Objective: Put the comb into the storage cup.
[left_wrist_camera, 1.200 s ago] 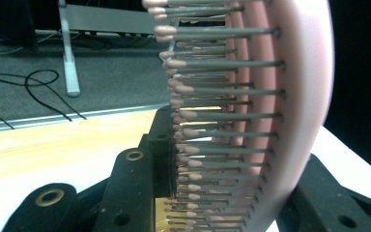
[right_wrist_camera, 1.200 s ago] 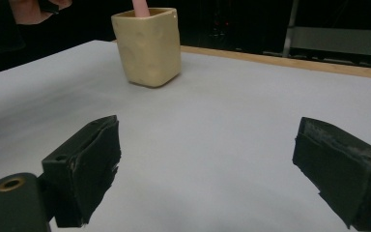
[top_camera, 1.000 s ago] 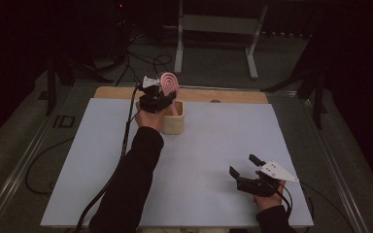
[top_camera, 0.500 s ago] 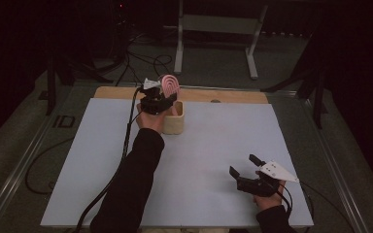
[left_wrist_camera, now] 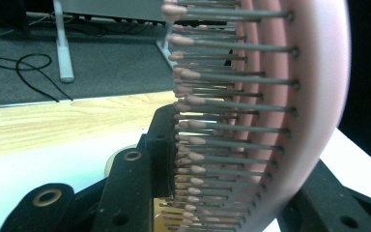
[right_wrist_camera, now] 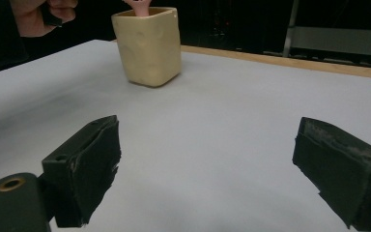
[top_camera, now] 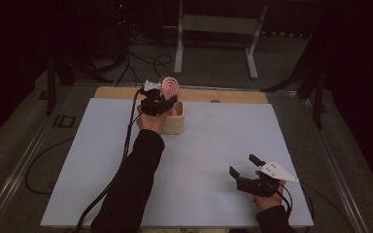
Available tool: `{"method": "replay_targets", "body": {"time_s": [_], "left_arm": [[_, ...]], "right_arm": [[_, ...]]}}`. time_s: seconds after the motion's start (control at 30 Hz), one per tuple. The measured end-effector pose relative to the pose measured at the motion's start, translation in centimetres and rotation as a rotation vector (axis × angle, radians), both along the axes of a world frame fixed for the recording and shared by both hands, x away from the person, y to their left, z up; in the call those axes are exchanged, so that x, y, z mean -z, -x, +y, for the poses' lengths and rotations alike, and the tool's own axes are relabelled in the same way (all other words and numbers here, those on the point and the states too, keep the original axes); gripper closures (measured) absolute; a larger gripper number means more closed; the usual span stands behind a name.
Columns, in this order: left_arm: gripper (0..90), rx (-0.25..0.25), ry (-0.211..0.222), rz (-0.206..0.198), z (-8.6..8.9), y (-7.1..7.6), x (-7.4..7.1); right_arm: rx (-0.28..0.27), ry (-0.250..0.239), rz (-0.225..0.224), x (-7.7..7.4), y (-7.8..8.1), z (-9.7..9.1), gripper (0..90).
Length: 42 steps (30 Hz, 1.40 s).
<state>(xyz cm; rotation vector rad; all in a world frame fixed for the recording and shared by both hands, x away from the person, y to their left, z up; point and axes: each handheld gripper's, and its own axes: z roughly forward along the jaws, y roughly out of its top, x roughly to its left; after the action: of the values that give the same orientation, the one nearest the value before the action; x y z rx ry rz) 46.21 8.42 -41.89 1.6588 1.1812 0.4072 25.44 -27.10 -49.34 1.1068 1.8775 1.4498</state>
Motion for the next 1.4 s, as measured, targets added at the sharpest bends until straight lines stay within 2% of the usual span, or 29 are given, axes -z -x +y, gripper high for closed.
{"method": "replay_targets", "body": {"time_s": [0.3, 0.53, 1.4], "left_arm": [[62.9, -0.002, 0.0, 0.008, -0.1, 0.0, 0.4], [62.9, -0.013, 0.031, 0.018, 0.7, 0.0, 1.0], [62.3, -0.004, 0.018, 0.024, 1.2, -0.3, 0.9]], "right_arm": [[0.0, 0.0, 0.0, 0.0, 0.0, 0.0, 9.3], [-0.002, 0.0, 0.0, 0.0, 0.0, 0.0, 9.3], [-0.005, 0.005, 0.002, 0.1, -0.1, 0.1, 9.3]]}}
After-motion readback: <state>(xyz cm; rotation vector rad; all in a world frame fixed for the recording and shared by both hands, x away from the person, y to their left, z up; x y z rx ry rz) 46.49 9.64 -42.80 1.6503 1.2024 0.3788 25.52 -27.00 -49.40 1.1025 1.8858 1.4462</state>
